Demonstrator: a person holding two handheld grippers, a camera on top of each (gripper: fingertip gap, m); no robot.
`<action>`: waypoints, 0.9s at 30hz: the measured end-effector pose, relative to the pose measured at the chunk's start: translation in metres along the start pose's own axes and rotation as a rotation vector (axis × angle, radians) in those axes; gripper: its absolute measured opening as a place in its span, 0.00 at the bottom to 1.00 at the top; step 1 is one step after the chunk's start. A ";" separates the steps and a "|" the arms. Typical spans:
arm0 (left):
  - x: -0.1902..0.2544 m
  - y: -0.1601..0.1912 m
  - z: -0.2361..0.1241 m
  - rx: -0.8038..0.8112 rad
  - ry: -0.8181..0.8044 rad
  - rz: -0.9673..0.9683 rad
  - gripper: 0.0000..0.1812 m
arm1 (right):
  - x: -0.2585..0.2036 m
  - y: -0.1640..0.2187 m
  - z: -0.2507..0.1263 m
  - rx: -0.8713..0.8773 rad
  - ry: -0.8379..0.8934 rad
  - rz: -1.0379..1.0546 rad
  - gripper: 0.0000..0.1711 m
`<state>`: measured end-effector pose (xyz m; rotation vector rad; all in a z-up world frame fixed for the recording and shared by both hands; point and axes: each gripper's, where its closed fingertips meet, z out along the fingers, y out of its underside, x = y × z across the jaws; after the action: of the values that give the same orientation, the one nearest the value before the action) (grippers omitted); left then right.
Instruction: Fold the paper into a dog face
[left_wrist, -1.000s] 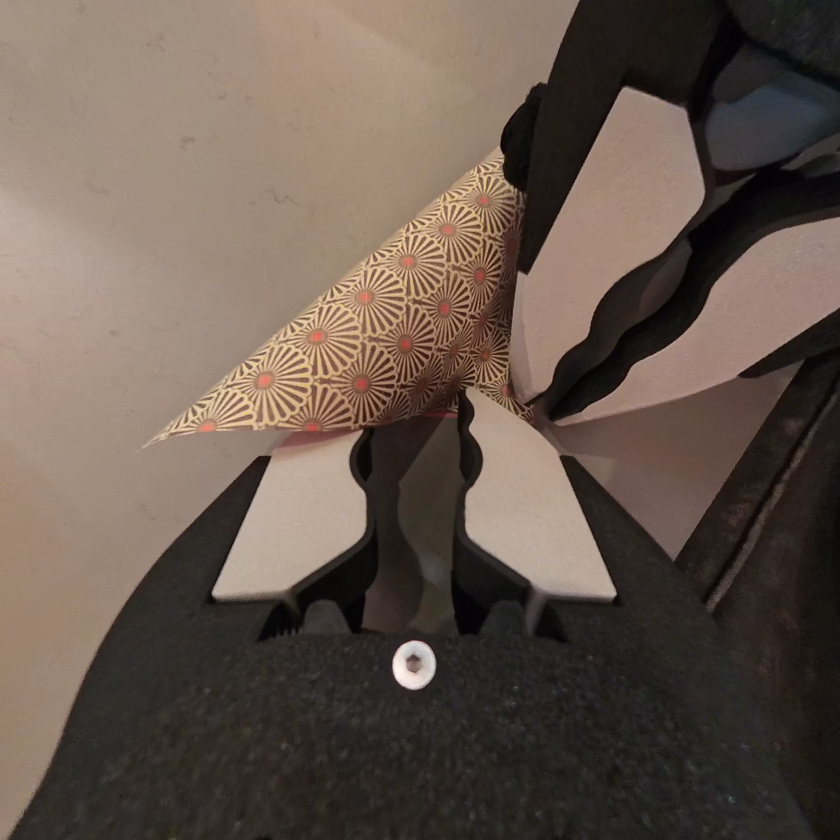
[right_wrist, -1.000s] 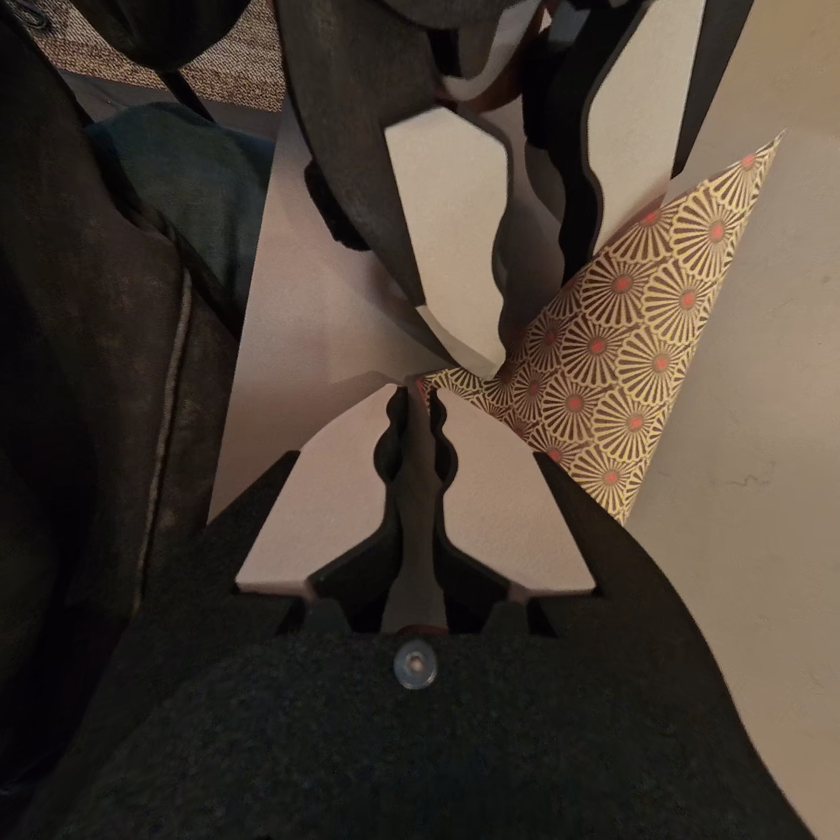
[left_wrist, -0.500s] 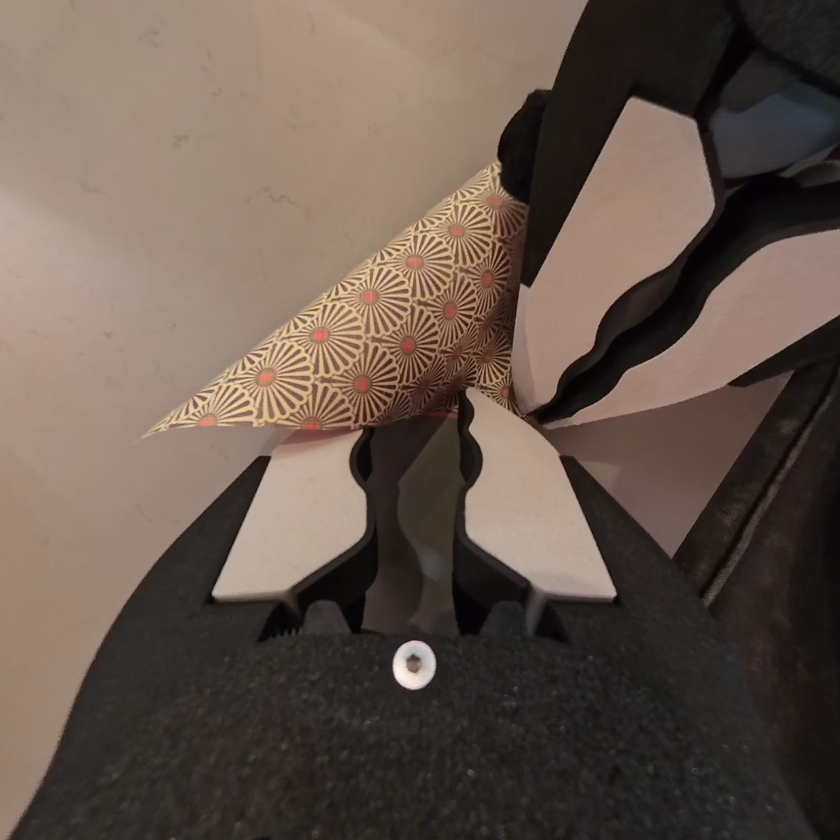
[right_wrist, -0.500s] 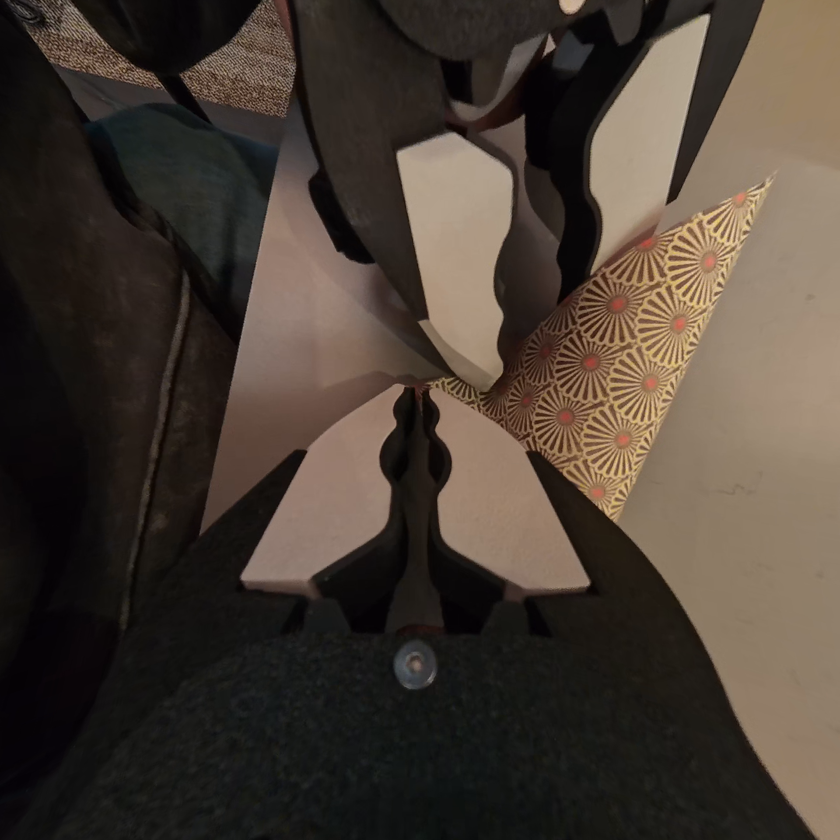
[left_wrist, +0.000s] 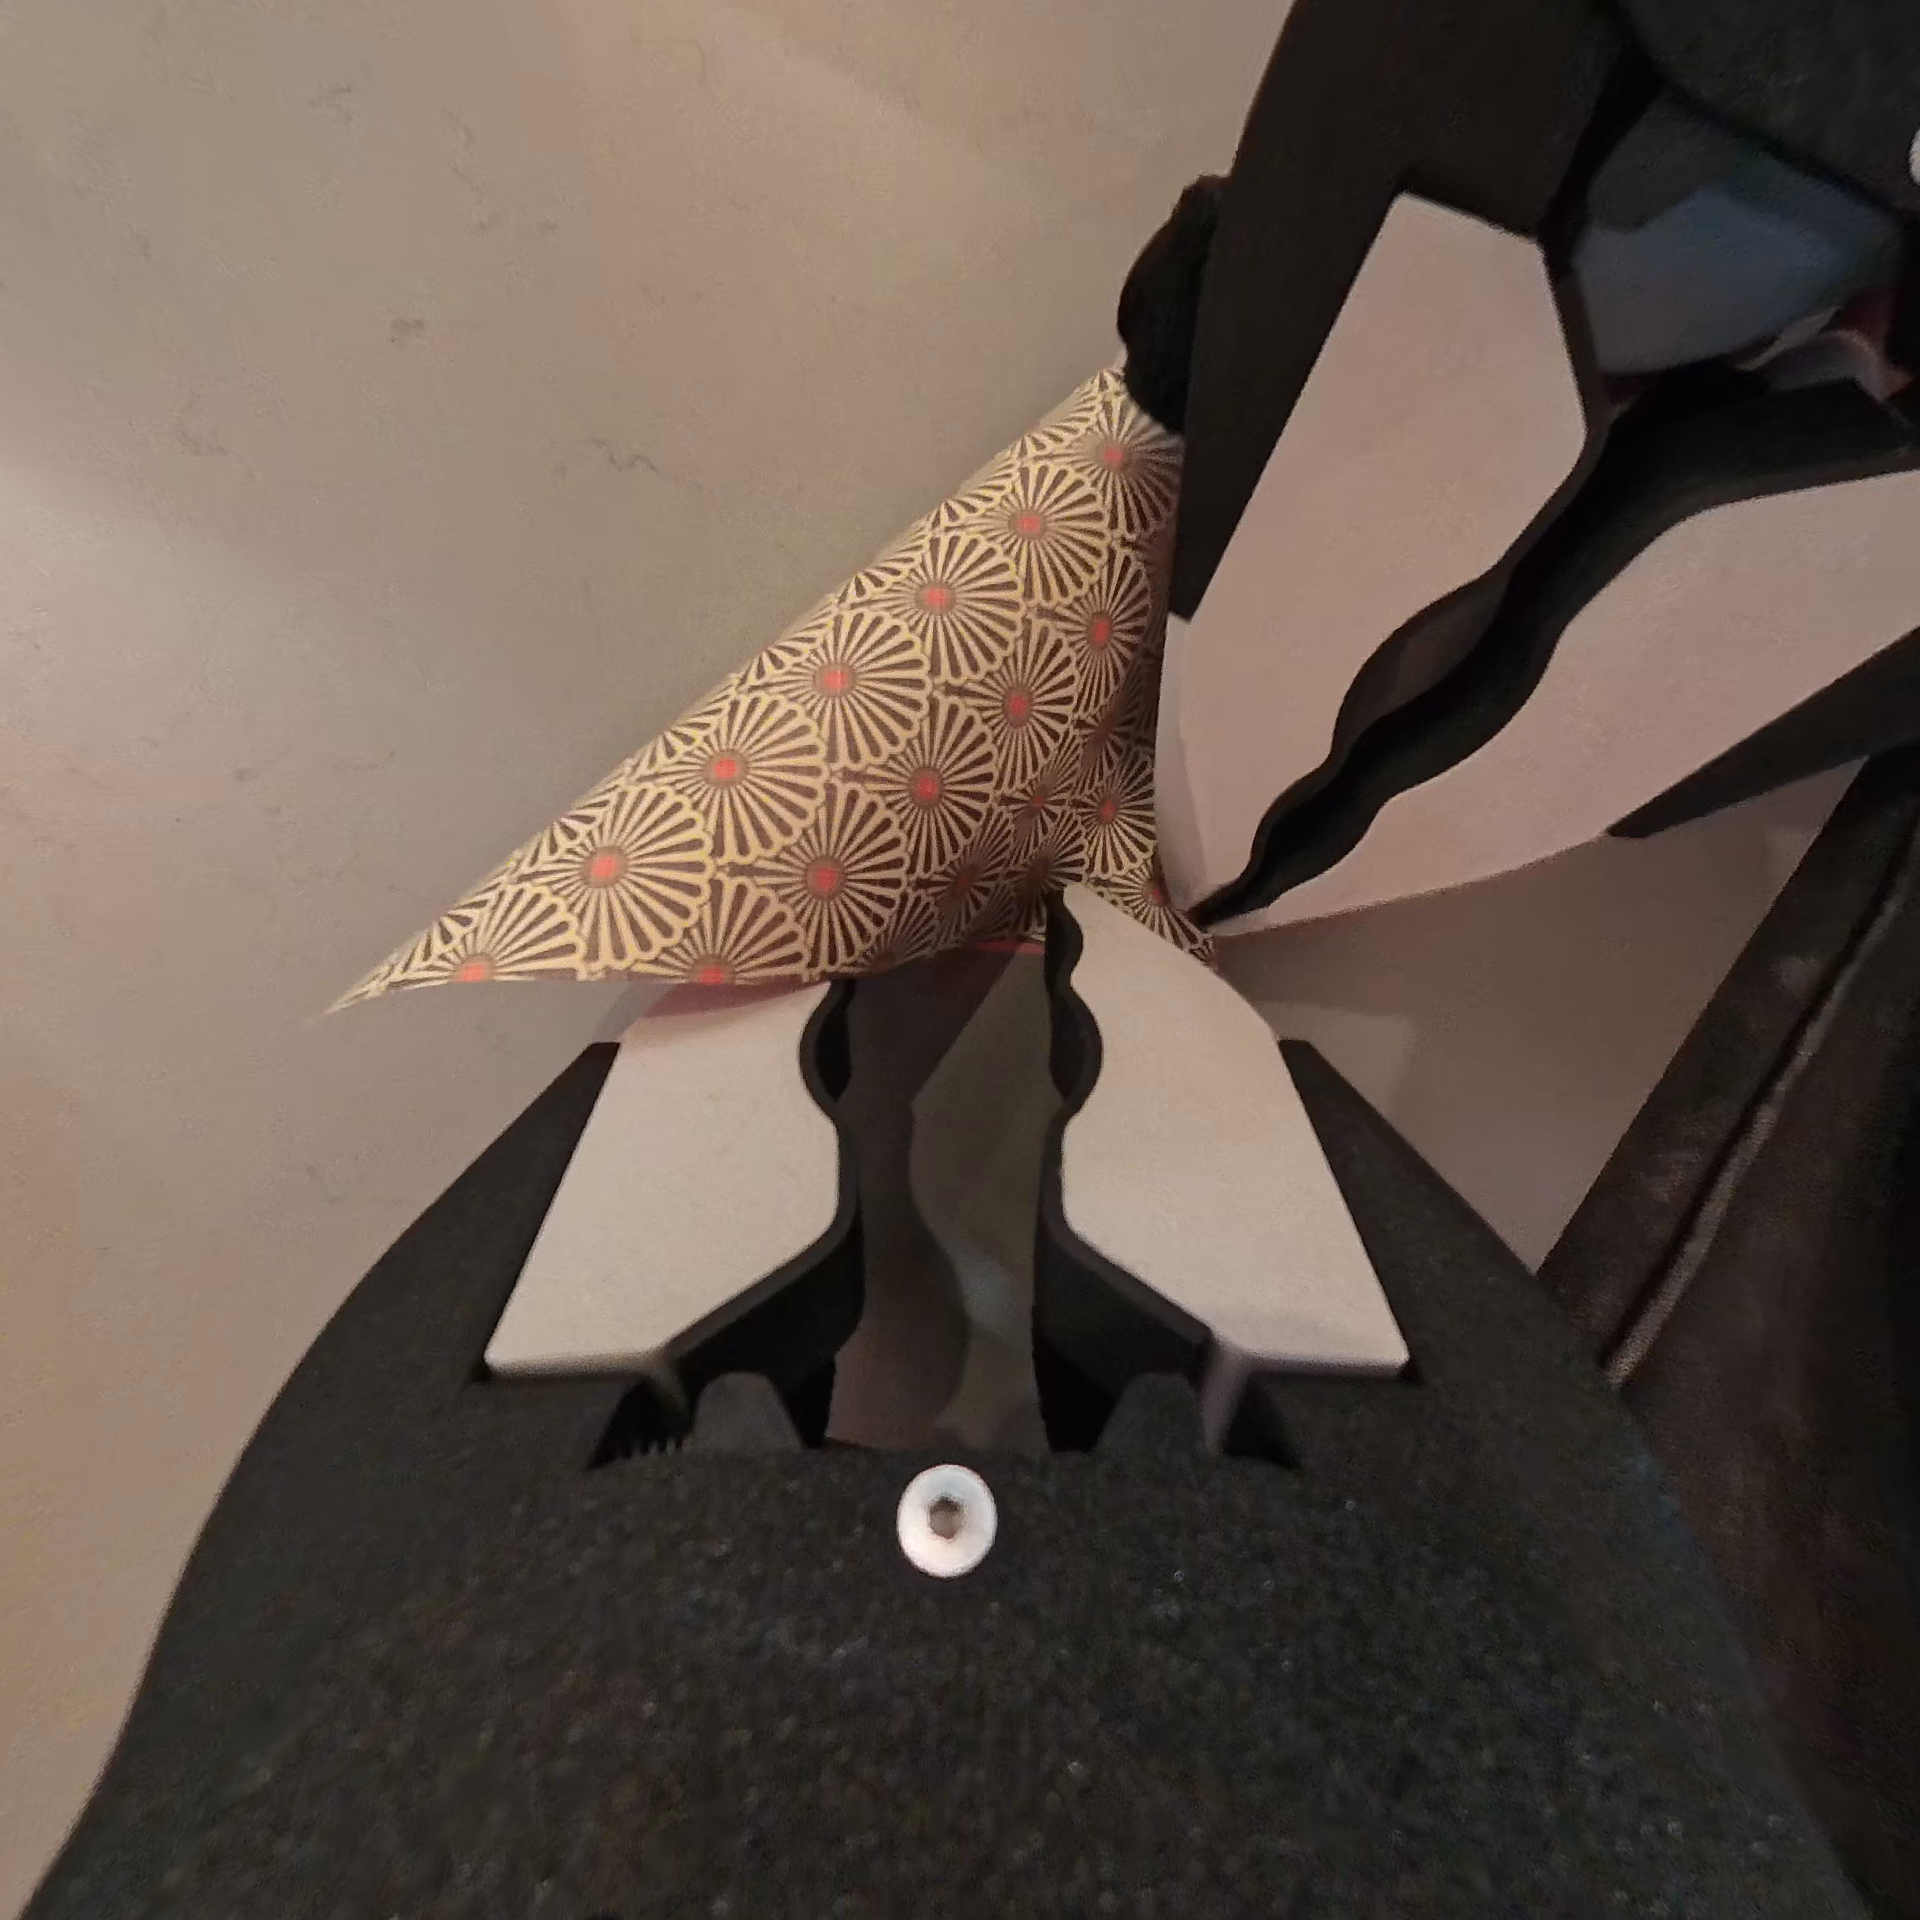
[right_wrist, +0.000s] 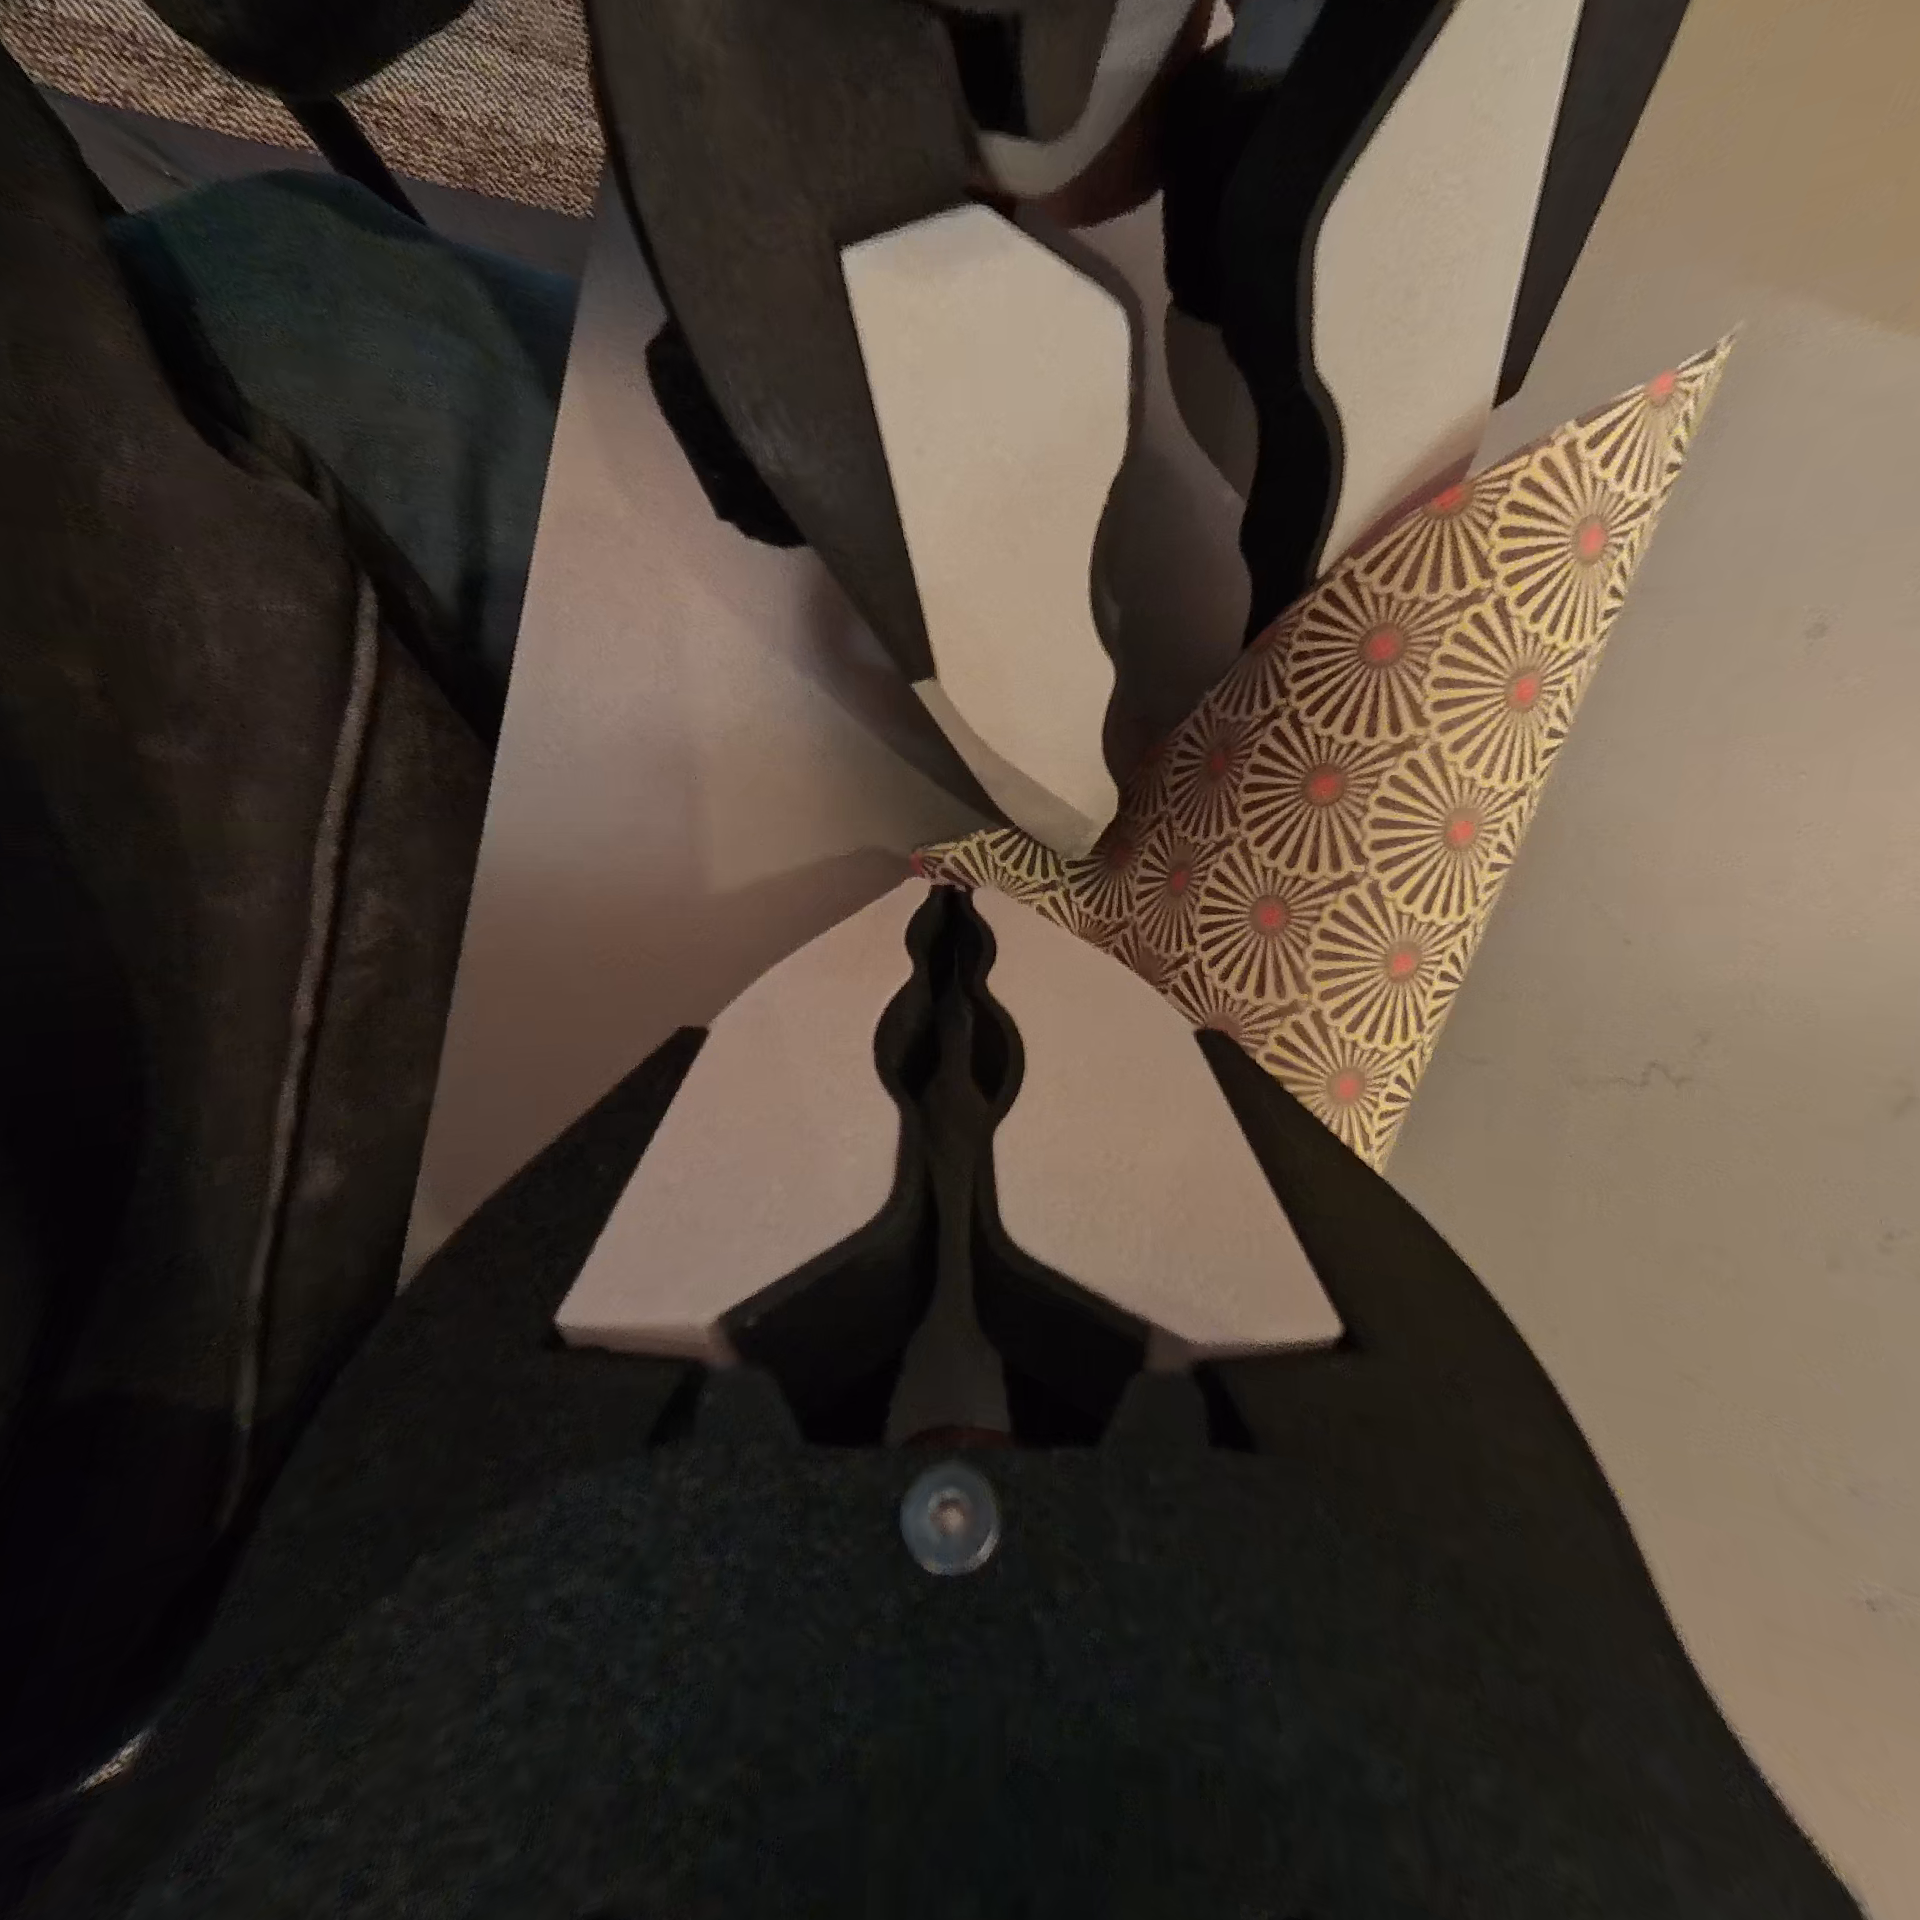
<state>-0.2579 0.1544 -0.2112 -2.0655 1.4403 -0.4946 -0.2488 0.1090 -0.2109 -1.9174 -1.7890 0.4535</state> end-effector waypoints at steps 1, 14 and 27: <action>0.000 0.000 0.000 0.001 0.000 0.001 0.19 | 0.000 0.001 -0.001 -0.003 0.003 -0.002 0.00; 0.001 0.001 -0.001 -0.004 -0.002 0.005 0.19 | 0.002 0.062 -0.076 0.079 0.003 0.232 0.05; 0.004 0.000 -0.001 -0.045 -0.011 0.008 0.18 | 0.027 0.058 -0.063 0.197 0.051 0.339 0.20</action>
<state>-0.2568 0.1507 -0.2102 -2.0933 1.4651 -0.4506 -0.1634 0.1261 -0.1885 -2.0729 -1.3343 0.6629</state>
